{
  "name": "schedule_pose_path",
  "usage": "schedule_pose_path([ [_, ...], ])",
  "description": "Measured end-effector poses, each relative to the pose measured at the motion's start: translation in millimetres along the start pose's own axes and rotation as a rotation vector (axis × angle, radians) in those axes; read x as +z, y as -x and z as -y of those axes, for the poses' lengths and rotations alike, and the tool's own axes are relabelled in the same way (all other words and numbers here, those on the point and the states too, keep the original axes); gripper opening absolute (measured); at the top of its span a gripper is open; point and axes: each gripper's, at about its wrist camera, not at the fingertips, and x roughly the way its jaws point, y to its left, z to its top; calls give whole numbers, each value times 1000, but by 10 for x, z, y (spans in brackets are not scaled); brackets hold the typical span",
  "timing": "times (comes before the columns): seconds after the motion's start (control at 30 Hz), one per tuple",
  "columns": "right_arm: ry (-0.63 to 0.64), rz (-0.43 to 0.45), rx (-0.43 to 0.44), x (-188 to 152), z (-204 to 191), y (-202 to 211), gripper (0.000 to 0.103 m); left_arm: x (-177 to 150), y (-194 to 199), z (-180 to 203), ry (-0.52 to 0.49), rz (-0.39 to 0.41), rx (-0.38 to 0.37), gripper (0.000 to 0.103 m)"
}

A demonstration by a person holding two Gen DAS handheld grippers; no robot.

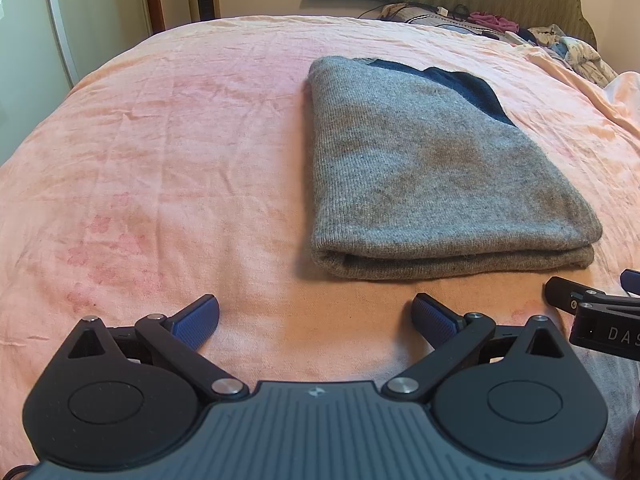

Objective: Fold small clothes

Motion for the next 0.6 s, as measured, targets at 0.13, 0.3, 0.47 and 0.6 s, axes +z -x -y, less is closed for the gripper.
schedule_pose_path([
  [0.13,1,-3,2,4,1,0,103,5,10,-8,3,-5,-4,103],
  [0.3,5,-18,3,20,1,32,103,33,50,-40,27,-22,-8,103],
  [0.47,13,-10,12,52,-24,125,103,60,142,-47,35,-14,-28,103],
  [0.6,10,-6,26,79,-26,166,103,77,194,-27,23,4,-34,103],
])
